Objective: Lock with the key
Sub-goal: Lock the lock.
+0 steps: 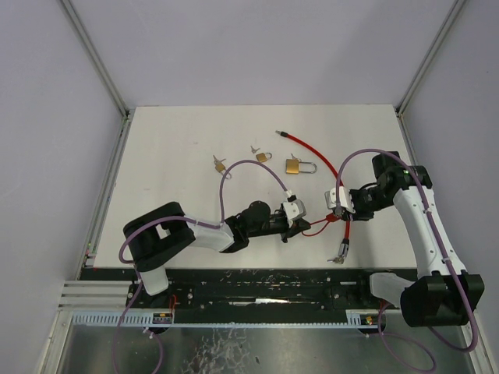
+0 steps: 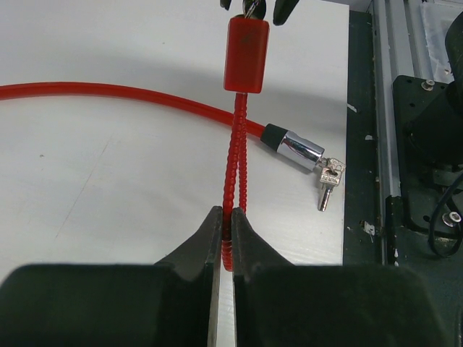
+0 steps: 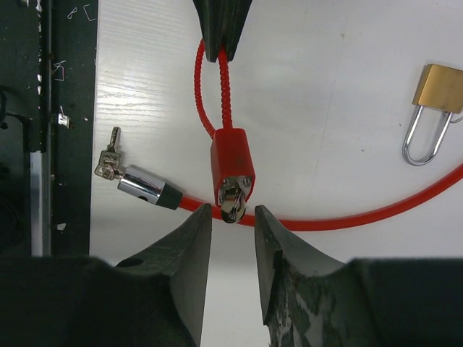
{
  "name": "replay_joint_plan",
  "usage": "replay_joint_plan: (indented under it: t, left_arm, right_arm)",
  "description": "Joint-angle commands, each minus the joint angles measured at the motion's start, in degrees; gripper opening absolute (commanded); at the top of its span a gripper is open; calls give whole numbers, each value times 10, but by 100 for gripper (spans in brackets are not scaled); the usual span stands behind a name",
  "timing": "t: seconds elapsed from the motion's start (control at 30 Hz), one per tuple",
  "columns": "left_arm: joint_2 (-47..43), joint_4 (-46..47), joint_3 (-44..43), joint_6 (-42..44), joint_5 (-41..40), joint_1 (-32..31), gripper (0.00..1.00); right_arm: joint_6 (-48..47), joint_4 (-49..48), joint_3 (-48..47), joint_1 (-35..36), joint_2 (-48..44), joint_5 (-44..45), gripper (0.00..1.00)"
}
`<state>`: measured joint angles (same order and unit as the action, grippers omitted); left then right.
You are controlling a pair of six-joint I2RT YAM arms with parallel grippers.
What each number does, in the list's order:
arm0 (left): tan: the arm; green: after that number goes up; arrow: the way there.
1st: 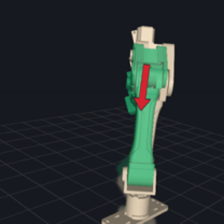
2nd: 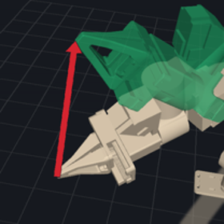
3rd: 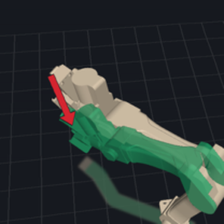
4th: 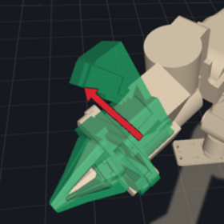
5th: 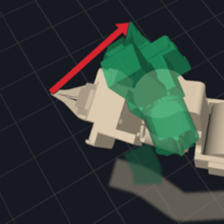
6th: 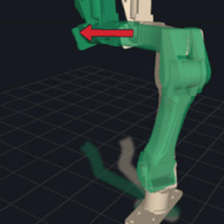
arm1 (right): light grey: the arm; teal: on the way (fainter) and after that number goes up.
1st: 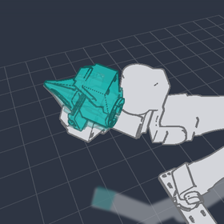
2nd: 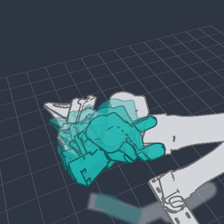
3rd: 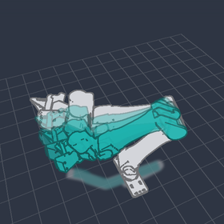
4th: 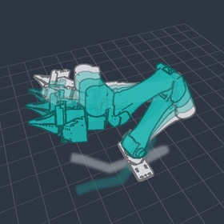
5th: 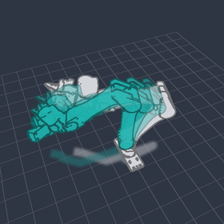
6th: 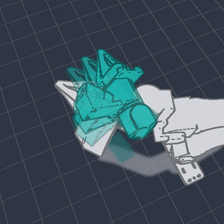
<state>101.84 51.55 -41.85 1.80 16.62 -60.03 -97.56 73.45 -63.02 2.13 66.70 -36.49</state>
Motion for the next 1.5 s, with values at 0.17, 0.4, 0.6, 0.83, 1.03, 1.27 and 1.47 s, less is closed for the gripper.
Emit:
replay_joint_plan:
  t: [0.17, 0.4, 0.6, 0.83, 1.03, 1.27, 1.47]
  left_arm:
    - [4, 16, -13, 4, 7, -3, 0]
    - [5, 15, -15, 4, 7, -3, 0]
    - [6, 13, -16, 4, 6, -3, 0]
    - [5, 13, -15, 5, -2, -3, 0]
    - [2, 21, -9, 4, -7, -3, 0]
    - [5, 8, -17, 4, 3, -3, 4]
    - [13, -12, -32, 4, 24, -3, 15]
  right_arm:
    - [0, 23, -6, 3, 10, -13, 25]
    - [3, 14, 4, 3, 13, -11, 12]
    - [20, 6, 4, 3, 14, -17, 0]
    - [68, -12, 10, 3, 22, -56, 13]
    - [82, -40, 50, 3, 23, -68, 6]
    - [73, -60, 64, 3, -10, -102, 0]
    - [251, -148, 77, 3, -28, -164, 0]
